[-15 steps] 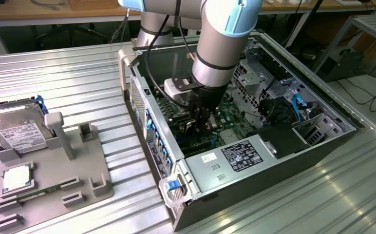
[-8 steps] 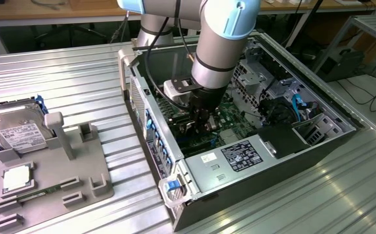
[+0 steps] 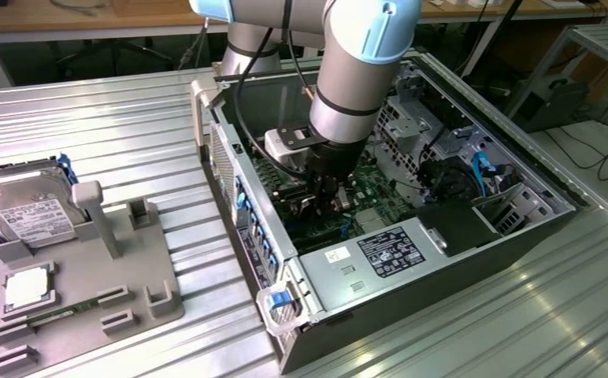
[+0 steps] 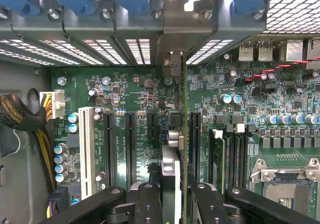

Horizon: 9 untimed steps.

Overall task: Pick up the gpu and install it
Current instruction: 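Insert the gpu into the slot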

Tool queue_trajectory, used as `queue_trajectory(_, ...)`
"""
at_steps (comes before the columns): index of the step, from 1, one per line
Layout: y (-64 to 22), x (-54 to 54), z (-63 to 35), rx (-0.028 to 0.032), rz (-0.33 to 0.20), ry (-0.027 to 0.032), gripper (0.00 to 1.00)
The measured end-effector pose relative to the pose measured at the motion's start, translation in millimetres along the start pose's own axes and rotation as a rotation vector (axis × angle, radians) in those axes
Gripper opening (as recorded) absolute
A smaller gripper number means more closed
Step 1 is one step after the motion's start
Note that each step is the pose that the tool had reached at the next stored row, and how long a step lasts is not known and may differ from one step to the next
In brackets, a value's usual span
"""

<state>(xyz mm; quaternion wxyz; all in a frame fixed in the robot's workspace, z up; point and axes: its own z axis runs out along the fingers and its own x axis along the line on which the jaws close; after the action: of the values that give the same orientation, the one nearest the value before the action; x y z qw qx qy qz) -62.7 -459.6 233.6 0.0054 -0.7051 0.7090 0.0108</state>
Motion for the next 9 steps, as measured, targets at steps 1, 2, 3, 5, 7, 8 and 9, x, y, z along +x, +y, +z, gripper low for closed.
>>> queue_trajectory(1, 0.0, 0.0, 0.0, 0.0, 0.0, -0.0001, 0.28)
queue_trajectory(2, 0.0, 0.0, 0.0, 0.0, 0.0, -0.0001, 0.28)
queue_trajectory(3, 0.0, 0.0, 0.0, 0.0, 0.0, 0.0, 0.28)
queue_trajectory(5, 0.0, 0.0, 0.0, 0.0, 0.0, 0.0, 0.28)
queue_trajectory(7, 0.0, 0.0, 0.0, 0.0, 0.0, 0.0, 0.28)
queue_trajectory(8, 0.1, 0.0, 0.0, -0.0002, 0.0, -0.0001, 0.28)
queue_trajectory(9, 0.1, -0.1, 0.3, 0.0, 0.0, -0.0007, 0.29)
